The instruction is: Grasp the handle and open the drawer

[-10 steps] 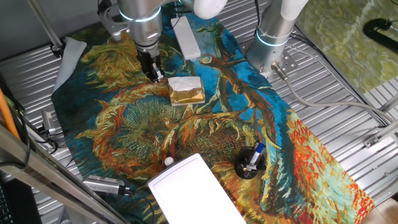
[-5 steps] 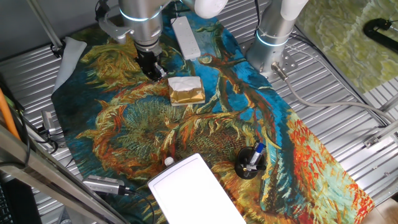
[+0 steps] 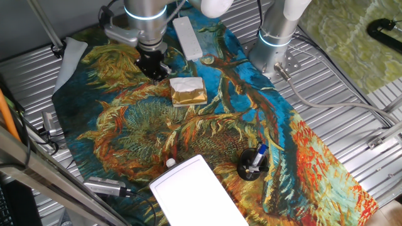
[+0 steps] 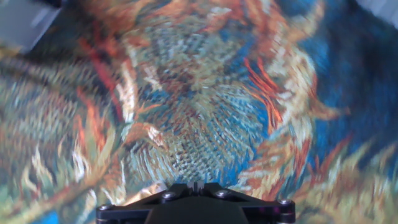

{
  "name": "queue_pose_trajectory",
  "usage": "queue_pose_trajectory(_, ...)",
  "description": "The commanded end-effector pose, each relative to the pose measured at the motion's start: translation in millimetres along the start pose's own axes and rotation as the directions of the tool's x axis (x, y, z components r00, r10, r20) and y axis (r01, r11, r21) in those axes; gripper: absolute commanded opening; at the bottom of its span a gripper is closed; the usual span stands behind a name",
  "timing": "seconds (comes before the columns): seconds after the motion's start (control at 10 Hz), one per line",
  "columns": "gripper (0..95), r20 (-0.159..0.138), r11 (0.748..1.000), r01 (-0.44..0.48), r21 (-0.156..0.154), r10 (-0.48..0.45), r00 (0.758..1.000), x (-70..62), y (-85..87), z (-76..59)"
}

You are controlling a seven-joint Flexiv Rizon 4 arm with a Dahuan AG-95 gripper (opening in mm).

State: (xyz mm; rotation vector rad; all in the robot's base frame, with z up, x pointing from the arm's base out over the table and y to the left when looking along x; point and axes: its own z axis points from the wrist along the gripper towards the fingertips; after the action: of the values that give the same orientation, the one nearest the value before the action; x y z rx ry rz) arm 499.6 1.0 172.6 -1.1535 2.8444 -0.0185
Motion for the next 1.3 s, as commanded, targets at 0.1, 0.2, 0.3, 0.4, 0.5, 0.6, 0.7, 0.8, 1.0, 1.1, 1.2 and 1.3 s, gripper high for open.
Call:
queue_pose_trajectory(0.1,0.0,0.024,0.955,0.296,0.04,-0.297,0.955,-0.6,0.2,-2.0)
queue_pose_trajectory(0.2,0.0,0.022,0.94,0.338,0.049,-0.34,0.94,-1.4,-0.2,-3.5)
queue_pose_trajectory(0.3,0.0,0.026,0.915,0.397,0.068,-0.4,0.916,-4.1,-3.1,-4.5)
queue_pose_trajectory(0.4,0.0,0.027,0.907,0.415,0.073,-0.417,0.908,-5.9,-4.9,-5.2)
queue_pose_trajectory(0.5,0.0,0.03,0.893,0.444,0.079,-0.447,0.894,-13.8,-12.1,-7.9)
queue_pose_trajectory(0.6,0.0,0.03,0.885,0.458,0.079,-0.462,0.887,-17.7,-15.1,-9.1)
queue_pose_trajectory(0.7,0.0,0.025,0.868,0.489,0.082,-0.492,0.87,-25.4,-20.4,-11.5)
queue_pose_trajectory(0.8,0.0,0.023,0.845,0.529,0.083,-0.532,0.846,-37.5,-26.4,-13.0)
queue_pose_trajectory(1.0,0.0,0.036,0.828,0.555,0.08,-0.559,0.828,-51.7,-30.3,-10.6)
queue_pose_trajectory(1.1,0.0,0.044,0.825,0.56,0.078,-0.564,0.824,-59.8,-30.2,-7.2)
queue_pose_trajectory(1.2,0.0,0.055,0.821,0.566,0.076,-0.57,0.82,-68.4,-29.0,-2.2)
queue_pose_trajectory(1.3,0.0,0.06,0.819,0.569,0.076,-0.574,0.817,-74.8,-27.9,1.8)
